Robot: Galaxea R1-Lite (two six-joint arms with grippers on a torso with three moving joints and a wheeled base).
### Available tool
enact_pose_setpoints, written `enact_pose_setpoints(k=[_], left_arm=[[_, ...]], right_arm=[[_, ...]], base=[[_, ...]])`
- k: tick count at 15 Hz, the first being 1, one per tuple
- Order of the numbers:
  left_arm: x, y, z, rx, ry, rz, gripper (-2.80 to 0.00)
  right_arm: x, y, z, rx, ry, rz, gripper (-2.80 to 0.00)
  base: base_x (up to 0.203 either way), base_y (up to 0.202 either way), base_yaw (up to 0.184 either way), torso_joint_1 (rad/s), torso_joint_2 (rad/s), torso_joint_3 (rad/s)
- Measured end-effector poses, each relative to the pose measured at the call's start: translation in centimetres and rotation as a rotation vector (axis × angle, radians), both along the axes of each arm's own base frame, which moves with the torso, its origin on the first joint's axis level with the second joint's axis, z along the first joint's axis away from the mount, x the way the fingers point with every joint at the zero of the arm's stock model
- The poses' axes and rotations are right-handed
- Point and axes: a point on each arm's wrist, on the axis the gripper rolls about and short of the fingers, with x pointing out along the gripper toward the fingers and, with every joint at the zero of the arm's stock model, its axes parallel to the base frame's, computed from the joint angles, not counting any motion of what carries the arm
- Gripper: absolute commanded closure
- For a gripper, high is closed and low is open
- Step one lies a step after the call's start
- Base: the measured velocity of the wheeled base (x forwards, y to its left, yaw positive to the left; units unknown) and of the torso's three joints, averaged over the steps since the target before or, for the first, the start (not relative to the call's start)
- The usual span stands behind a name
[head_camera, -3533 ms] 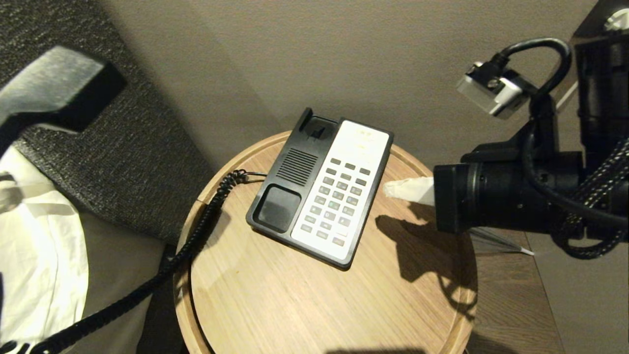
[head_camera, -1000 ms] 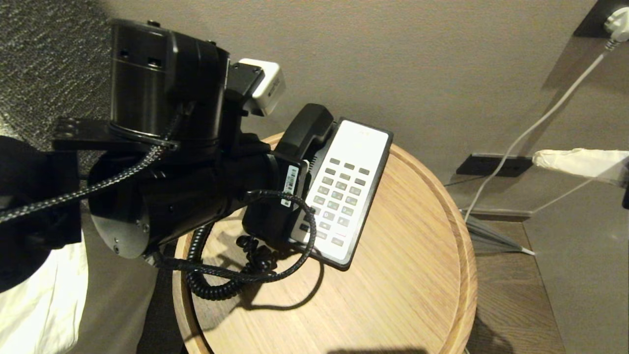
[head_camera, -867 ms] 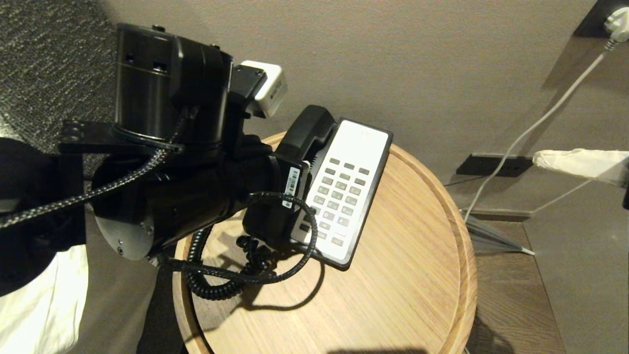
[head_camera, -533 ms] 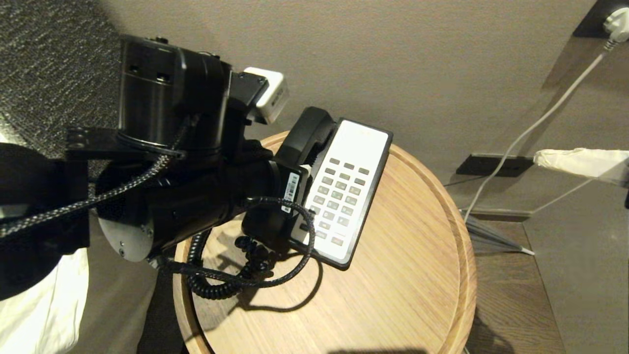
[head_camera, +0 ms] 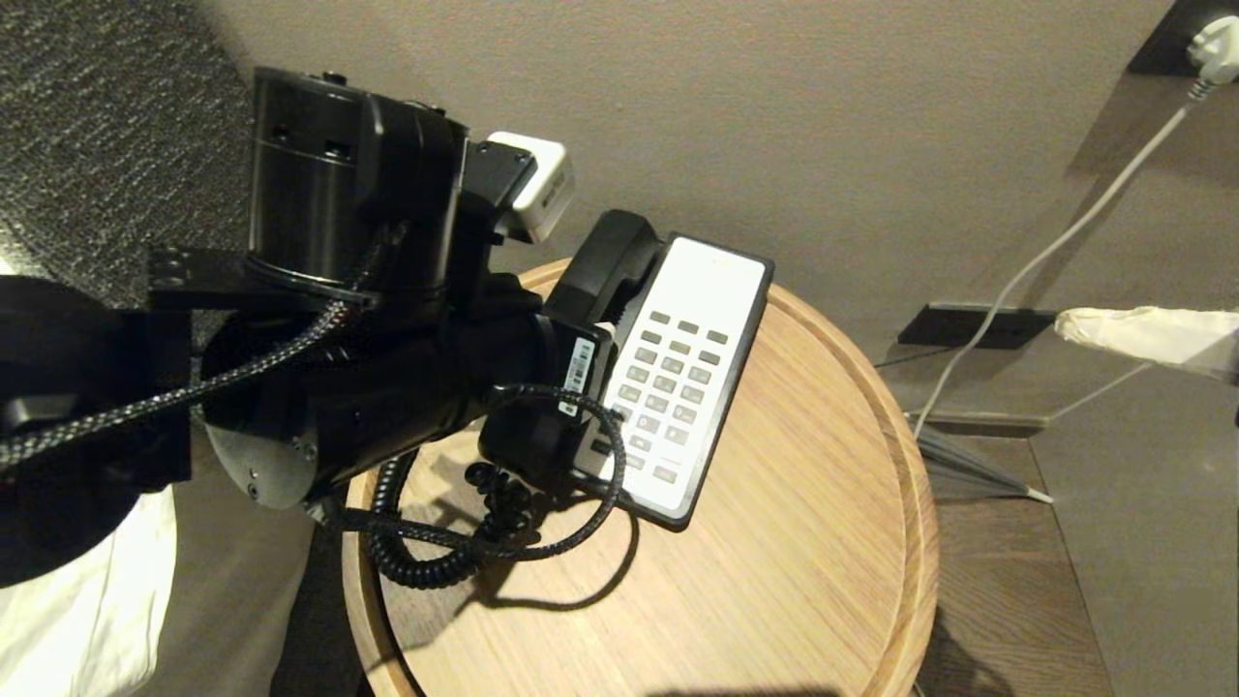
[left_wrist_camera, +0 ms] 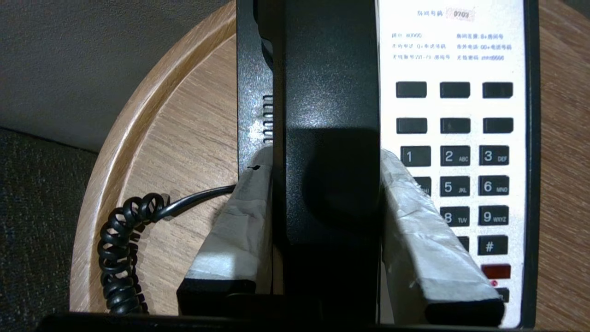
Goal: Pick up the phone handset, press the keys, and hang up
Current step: Put the handset back
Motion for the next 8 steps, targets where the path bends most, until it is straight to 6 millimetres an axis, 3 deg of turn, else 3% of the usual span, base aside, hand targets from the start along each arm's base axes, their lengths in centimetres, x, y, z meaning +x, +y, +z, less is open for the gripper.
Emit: enact_pose_setpoints(k=[1,2,8], left_arm=[[0.03,-0.05,-0.06,0.001,0.002,0.0,0.0],[0.04,-0.09,-0.09,0.002,0.002,-0.001,-2.8],[0.47,-0.43,0.1,-0.006,-0.006,0.003,-2.8]], right_arm=[[0.0,0.0,-0.02,0.0,0.0,0.0,0.0],[-0.01,-0.01,-0.07,0.0,0.001,-0.001,0.0],[-0.17,-0.13,-0.45,-0.006,0.008,0.0,0.0]], base=[[0.0,0.0,0.0,0.0,0.0,0.0],[0.0,0.0,0.0,0.0,0.0,0.0],[0.0,0.0,0.0,0.0,0.0,0.0]])
